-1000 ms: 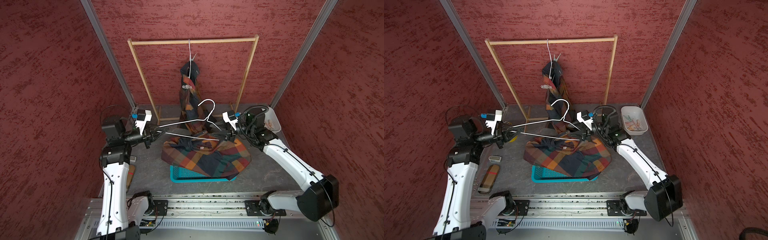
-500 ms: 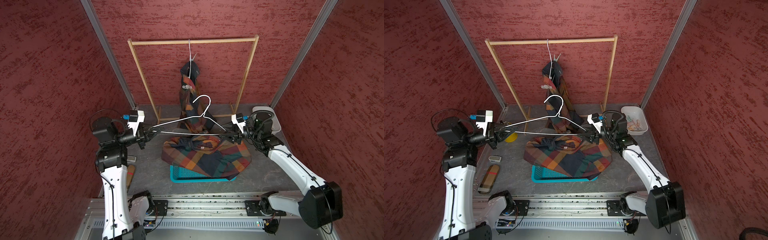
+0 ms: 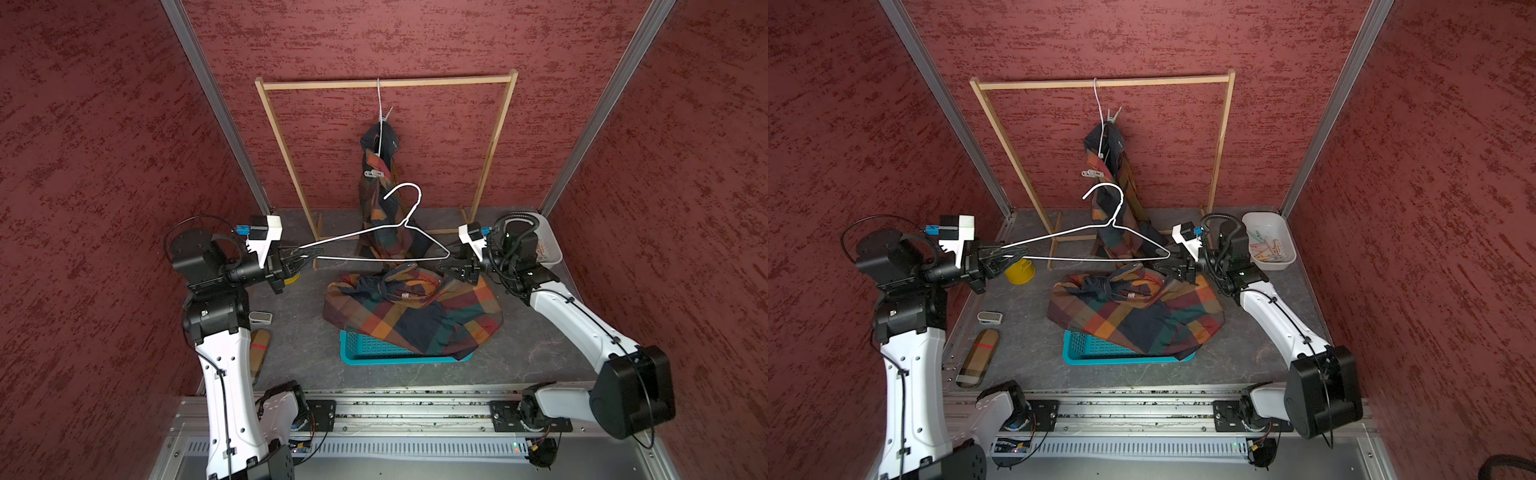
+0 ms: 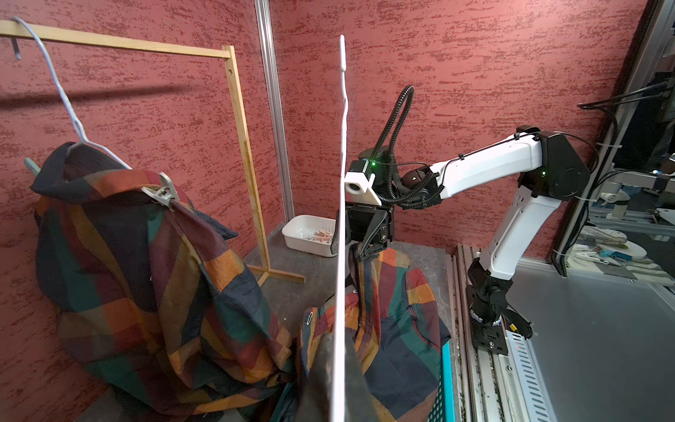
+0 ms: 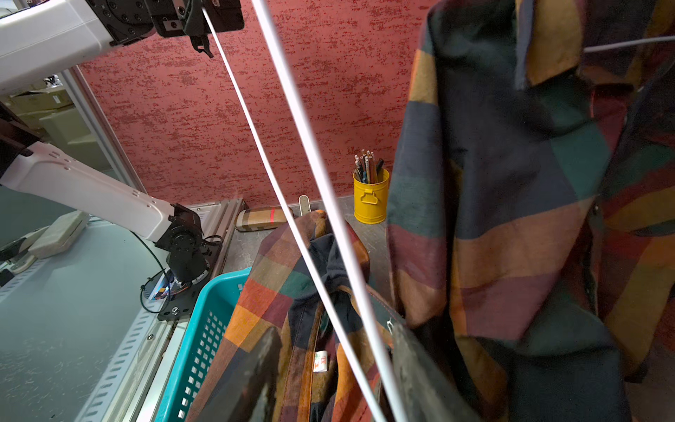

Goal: Remove the clothespins securing long-sleeve shirts to the hanger
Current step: Remove the long-sleeve shirt from the hanger.

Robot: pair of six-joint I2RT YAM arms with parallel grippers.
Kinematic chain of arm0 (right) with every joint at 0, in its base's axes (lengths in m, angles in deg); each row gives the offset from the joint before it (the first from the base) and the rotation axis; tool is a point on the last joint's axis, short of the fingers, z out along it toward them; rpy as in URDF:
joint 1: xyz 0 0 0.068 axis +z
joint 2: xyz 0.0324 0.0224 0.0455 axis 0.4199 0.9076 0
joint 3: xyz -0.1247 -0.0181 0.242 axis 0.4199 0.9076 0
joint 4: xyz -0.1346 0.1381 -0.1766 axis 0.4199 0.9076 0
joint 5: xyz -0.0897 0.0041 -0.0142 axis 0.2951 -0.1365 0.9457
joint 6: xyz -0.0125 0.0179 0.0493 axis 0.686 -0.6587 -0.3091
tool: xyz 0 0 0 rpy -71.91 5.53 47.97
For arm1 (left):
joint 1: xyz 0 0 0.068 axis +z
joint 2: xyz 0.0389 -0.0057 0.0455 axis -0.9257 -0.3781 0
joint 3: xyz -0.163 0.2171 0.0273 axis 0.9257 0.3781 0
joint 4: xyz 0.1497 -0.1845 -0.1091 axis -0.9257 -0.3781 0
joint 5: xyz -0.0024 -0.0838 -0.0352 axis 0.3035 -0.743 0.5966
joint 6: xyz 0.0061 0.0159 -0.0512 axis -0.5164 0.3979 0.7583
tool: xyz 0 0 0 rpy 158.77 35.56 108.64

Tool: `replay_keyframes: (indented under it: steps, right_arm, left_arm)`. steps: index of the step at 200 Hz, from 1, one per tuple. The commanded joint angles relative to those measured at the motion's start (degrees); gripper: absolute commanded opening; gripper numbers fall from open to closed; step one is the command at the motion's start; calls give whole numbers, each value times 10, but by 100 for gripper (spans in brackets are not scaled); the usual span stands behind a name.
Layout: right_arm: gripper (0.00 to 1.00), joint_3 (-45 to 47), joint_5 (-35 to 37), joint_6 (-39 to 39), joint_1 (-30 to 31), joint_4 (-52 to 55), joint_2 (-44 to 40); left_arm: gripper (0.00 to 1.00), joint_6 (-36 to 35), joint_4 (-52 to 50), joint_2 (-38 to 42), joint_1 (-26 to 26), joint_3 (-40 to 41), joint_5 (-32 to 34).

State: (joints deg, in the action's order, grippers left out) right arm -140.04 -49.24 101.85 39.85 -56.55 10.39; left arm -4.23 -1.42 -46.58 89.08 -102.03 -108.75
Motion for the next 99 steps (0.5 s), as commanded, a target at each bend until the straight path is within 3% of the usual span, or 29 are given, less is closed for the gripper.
replay_keyframes:
  steps: [1,37,99]
  right_arm:
    - [46,-25,-29,5,-4,-16,7]
    - [24,-26,-37,8,-4,-23,7]
    - [5,-26,-52,33,-3,3,-10]
  left_arm:
    - [0,-1,7,2,6,-6,-27]
    - [0,0,6,1,8,-5,-32]
    - [0,-2,6,-13,10,-7,-36]
